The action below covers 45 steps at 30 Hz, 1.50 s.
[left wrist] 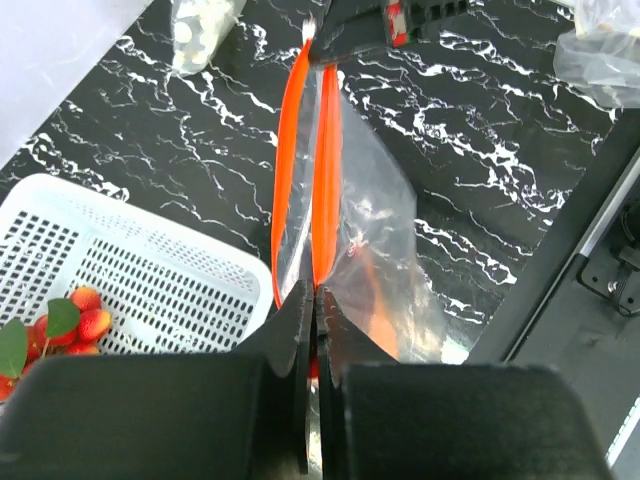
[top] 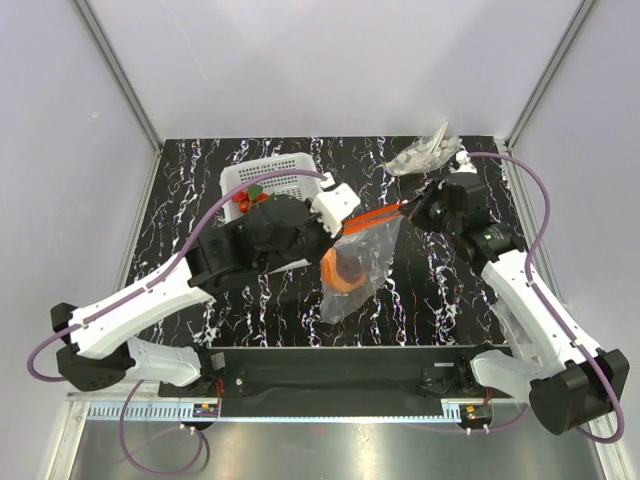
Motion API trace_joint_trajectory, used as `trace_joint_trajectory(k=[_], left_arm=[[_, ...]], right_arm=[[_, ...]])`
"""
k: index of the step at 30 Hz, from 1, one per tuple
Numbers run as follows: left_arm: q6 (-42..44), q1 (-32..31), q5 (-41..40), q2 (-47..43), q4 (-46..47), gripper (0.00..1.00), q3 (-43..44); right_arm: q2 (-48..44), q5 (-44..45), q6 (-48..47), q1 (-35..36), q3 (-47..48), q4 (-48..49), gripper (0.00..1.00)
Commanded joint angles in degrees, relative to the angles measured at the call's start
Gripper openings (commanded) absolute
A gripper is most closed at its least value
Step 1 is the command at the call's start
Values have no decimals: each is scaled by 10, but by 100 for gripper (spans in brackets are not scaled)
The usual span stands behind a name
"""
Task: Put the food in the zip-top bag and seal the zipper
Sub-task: Place the fake food in the zipper food storage bag.
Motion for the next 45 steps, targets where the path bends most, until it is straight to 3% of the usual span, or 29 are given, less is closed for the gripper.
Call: trace_joint_trajectory(k=[1, 6, 10, 15, 18, 21, 27, 31, 34, 40, 42, 43, 45], left_arm=[[9, 1, -17, -61, 24, 0, -24], [-35, 1, 64, -44, 78, 0, -108], [-71, 1, 131, -11, 115, 0, -132], [-45, 2, -3, -40, 23, 0, -39], [-29, 2, -45, -92, 35, 0, -45], [-32, 3, -42, -106, 55, 0, -70], [-97, 4, 134, -28, 95, 0, -105], [-122, 5, 144, -19, 93, 0, -75], [-151, 6, 164, -42, 151, 0, -134], [-253, 6, 294, 32, 299, 0, -260], [-262, 6, 292, 40, 316, 0, -279], [-262, 6, 286, 38, 317, 0, -282], [-253, 6, 263, 29, 316, 0, -290]], right_arm=[[15, 59, -10, -16, -9, 14, 0], [22, 76, -67, -15, 152, -26, 0], [-1, 48, -87, -16, 195, 2, 0], [-4, 69, -55, -15, 106, -6, 0], [-7, 61, -35, -15, 41, 11, 0], [-6, 82, -44, -15, 59, -9, 0], [0, 108, -91, -16, 197, -46, 0], [12, 76, -86, -16, 193, -44, 0], [58, 65, -91, -16, 176, -72, 0], [142, 61, -101, -16, 195, -89, 0], [161, 26, -107, -16, 197, -72, 9], [165, 10, -110, -16, 200, -67, 29], [170, -24, -114, -16, 202, -62, 46]])
